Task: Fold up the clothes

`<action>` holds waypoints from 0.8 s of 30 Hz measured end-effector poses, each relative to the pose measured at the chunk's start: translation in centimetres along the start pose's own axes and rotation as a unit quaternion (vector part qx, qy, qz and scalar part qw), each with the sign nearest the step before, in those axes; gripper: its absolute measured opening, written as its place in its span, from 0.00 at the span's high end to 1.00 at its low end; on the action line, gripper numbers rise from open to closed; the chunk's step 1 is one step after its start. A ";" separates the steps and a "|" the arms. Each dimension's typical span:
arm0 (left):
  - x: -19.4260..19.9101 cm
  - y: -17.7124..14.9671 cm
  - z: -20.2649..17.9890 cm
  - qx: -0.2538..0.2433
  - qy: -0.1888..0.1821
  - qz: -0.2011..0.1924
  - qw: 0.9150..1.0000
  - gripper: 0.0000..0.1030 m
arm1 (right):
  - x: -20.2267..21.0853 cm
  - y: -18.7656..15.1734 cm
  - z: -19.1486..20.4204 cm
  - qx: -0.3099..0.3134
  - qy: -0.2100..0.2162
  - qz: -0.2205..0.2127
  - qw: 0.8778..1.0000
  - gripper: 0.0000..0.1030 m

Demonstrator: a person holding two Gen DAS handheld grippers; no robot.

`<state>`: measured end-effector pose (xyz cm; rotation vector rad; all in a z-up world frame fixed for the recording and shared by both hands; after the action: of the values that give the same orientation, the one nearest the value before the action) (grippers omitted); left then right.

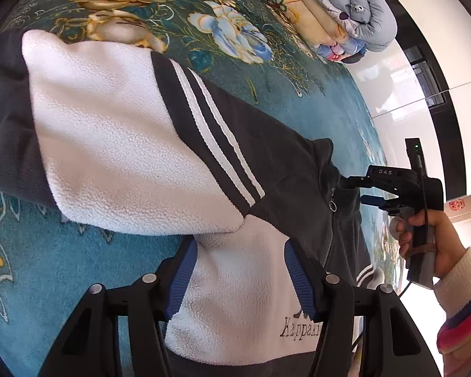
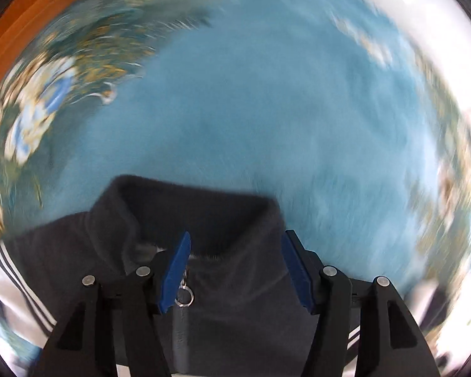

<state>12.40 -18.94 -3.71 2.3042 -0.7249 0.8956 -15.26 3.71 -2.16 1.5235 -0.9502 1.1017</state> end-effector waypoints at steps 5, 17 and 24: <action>-0.3 0.1 0.5 0.012 0.001 0.001 1.000 0.40 | -1.6 -1.7 -1.4 -0.062 0.001 0.036 0.997 0.93; 2.5 2.2 2.5 0.064 -0.013 -0.052 0.996 0.40 | 1.0 -1.8 -1.0 -0.092 0.059 -0.038 0.993 0.69; 12.7 8.8 12.9 0.115 0.124 -0.169 0.971 0.40 | 7.7 -5.6 0.7 -0.087 0.160 -0.103 0.978 0.39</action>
<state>20.13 -37.12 0.04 2.3541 -0.1192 1.1222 -7.73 3.83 3.66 1.2268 -0.6352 1.0465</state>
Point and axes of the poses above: each gripper's, at about its wrist camera, not at the fingertips, and x roughly against the way its jaws point, z to its left, y to its top, the point moved 7 cm from there along -x, roughly the way its jaws point, and after that the axes turned 7 degrees about -z, right-handed, at the moved point
